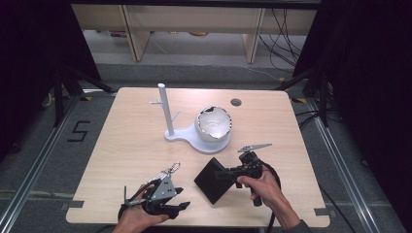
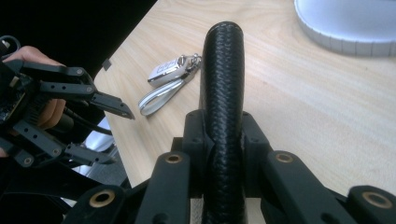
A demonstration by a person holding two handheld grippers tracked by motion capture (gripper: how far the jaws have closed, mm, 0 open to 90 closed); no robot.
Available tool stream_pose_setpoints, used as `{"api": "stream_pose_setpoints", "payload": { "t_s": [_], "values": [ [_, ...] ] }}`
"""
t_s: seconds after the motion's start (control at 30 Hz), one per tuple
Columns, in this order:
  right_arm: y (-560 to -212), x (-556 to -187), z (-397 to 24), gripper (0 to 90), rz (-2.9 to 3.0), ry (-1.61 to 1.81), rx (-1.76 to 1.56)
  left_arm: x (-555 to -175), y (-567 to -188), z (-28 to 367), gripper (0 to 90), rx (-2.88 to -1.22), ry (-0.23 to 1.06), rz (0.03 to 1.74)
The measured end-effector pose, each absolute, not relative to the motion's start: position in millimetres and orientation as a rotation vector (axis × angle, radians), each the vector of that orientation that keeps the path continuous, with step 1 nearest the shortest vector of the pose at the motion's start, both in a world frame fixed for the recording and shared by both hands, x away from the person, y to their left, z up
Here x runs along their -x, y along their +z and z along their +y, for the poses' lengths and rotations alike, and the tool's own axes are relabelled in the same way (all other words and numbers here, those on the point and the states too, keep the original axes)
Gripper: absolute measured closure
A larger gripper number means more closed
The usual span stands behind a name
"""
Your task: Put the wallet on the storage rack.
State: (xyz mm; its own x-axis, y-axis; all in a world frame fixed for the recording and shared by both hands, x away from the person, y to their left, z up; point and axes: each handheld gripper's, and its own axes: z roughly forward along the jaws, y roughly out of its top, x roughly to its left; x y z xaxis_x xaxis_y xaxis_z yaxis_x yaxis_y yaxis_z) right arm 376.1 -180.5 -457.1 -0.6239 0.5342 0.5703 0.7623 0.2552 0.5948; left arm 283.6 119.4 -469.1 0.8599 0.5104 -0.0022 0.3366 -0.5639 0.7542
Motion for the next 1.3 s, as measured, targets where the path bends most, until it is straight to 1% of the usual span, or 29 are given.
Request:
{"api": "stream_pose_setpoints", "payload": {
  "t_s": [0.2, 0.27, 0.43, 0.57, 0.77, 0.9, 1.07, 1.13, 1.2, 1.3],
  "values": [
    [-446, -381, -179, 77.4, -2.317, -1.312, 1.177, -278, -473, 136, 38.1, -2.208, 0.289, 0.676],
    [-443, -384, -179, 77.5, -2.323, -1.312, 1.168, -279, -473, 143, 36.2, -2.18, 0.293, 0.706],
    [-436, -393, -182, 77.4, -2.345, -1.329, 1.193, -275, -472, 159, 34.8, -2.122, 0.281, 0.758],
    [-430, -401, -185, 77.4, -2.31, -1.341, 1.21, -273, -474, 170, 33.9, -2.146, 0.295, 0.78],
    [-418, -413, -194, 77.4, -2.32, -1.371, 1.251, -271, -480, 176, 32.8, -2.142, 0.277, 0.822],
    [-408, -421, -199, 77.4, -2.336, -1.398, 1.26, -270, -480, 180, 33.9, -2.151, 0.274, 0.813],
    [-394, -434, -207, 77.4, -2.33, -1.403, 1.313, -270, -483, 186, 32.9, -2.155, 0.27, 0.837],
    [-392, -439, -209, 77.4, -2.342, -1.423, 1.32, -269, -483, 186, 32.9, -2.125, 0.263, 0.851],
    [-386, -444, -211, 77.4, -2.334, -1.423, 1.334, -268, -482, 190, 32.7, -2.145, 0.278, 0.843],
    [-380, -451, -212, 77.4, -2.35, -1.425, 1.357, -267, -483, 192, 32.3, -2.12, 0.273, 0.876]
  ]
}}
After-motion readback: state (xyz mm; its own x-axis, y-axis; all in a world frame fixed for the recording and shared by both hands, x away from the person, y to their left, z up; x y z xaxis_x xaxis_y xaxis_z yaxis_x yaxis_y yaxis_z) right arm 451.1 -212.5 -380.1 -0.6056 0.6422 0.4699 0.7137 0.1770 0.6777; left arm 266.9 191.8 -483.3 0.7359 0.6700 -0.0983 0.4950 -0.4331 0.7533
